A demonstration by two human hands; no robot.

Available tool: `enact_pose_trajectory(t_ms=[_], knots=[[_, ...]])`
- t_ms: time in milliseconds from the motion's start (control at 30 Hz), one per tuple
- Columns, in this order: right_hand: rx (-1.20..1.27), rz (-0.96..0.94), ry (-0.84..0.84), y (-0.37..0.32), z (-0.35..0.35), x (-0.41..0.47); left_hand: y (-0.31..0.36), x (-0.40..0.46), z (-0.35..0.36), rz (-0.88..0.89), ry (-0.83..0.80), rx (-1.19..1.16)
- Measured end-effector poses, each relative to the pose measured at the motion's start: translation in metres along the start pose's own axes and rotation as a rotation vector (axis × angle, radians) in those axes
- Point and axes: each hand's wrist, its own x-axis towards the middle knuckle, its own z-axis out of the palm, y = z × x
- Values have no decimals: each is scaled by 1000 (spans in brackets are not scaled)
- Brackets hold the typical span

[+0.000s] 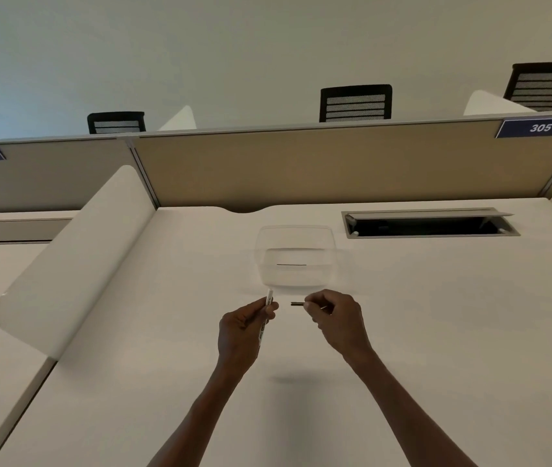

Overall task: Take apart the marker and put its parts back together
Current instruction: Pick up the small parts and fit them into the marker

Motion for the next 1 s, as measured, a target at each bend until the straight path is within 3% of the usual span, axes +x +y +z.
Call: enact_pose_trajectory(t_ms=[367,733,1000], knots=[[3,-319,110,-47,-6,-9,-6,3,-2,16,-40,48],[-206,-455,48,-41,-7,-4,-7,2,-1,49,-68,92],[-432,-603,-127,-43,-20,13,-11,6,-2,167,-103,230]])
